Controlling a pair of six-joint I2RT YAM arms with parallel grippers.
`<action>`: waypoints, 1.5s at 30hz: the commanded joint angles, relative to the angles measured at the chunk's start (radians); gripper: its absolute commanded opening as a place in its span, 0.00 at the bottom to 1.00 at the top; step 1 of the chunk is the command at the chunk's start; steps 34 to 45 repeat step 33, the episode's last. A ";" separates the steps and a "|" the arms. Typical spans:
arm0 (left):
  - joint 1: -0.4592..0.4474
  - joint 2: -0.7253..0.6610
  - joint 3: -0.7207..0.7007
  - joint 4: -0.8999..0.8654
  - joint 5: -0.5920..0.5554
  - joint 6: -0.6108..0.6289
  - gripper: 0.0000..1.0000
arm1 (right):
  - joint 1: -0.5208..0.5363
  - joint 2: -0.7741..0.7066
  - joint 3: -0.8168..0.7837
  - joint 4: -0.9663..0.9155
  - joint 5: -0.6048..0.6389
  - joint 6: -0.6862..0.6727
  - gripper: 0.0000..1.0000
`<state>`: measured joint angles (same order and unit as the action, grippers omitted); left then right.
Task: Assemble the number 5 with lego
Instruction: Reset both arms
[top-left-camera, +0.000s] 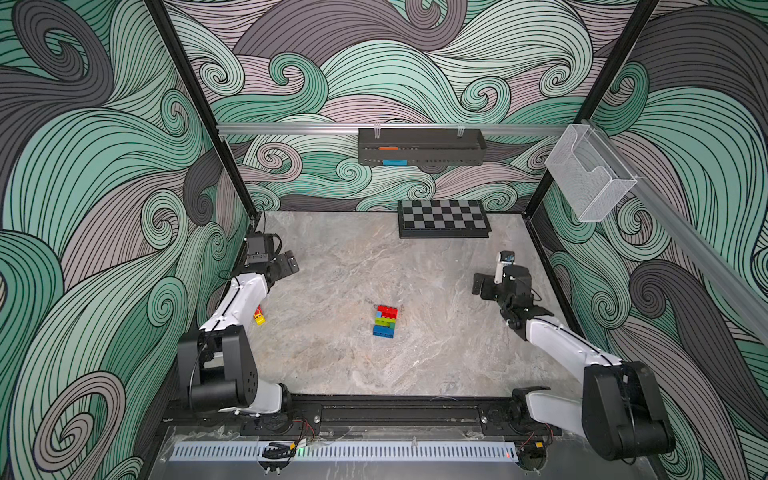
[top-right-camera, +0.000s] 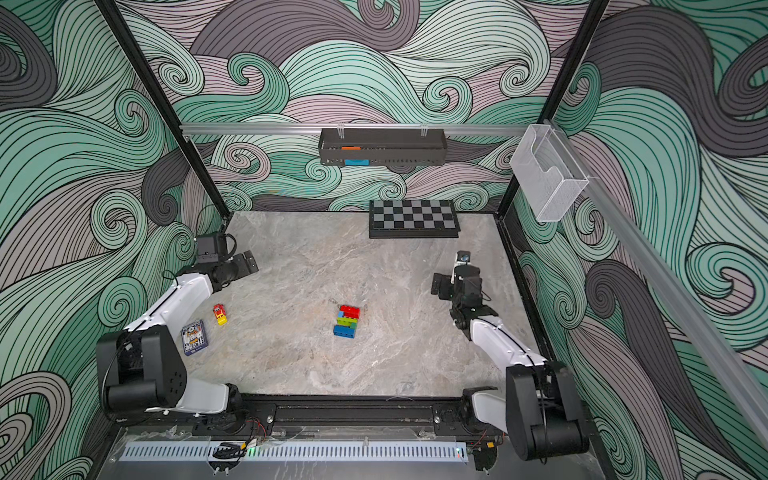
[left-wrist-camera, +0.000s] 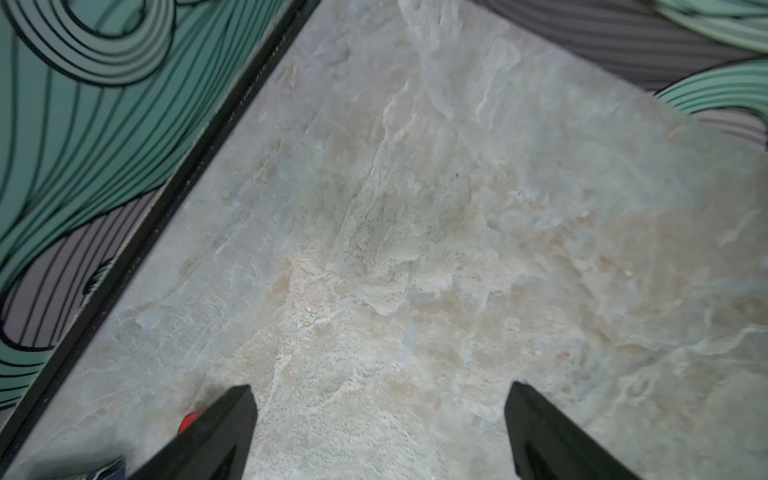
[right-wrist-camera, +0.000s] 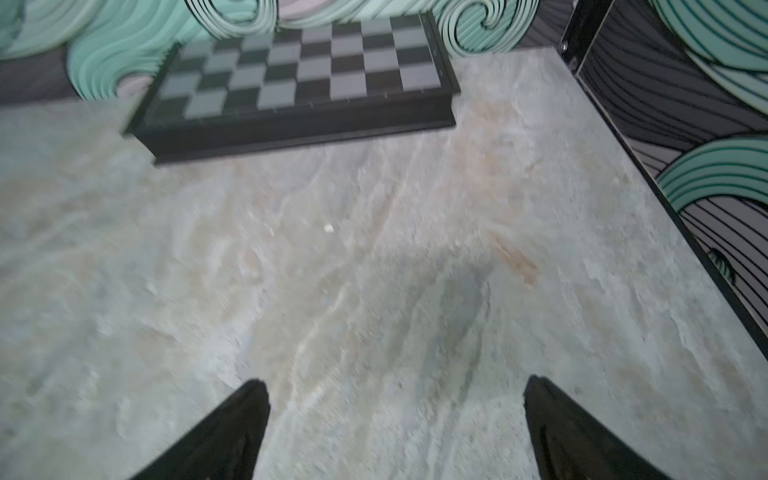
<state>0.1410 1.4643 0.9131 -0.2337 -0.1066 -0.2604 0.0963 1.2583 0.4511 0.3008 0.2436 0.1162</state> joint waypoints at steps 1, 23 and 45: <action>-0.004 0.002 -0.163 0.352 -0.024 0.060 0.96 | 0.001 0.085 -0.056 0.382 0.078 -0.122 0.99; -0.147 0.057 -0.468 0.948 -0.150 0.228 0.99 | 0.069 0.352 -0.241 1.031 -0.016 -0.265 0.99; -0.136 0.059 -0.456 0.927 -0.118 0.225 0.99 | -0.009 0.310 -0.199 0.880 -0.225 -0.235 0.99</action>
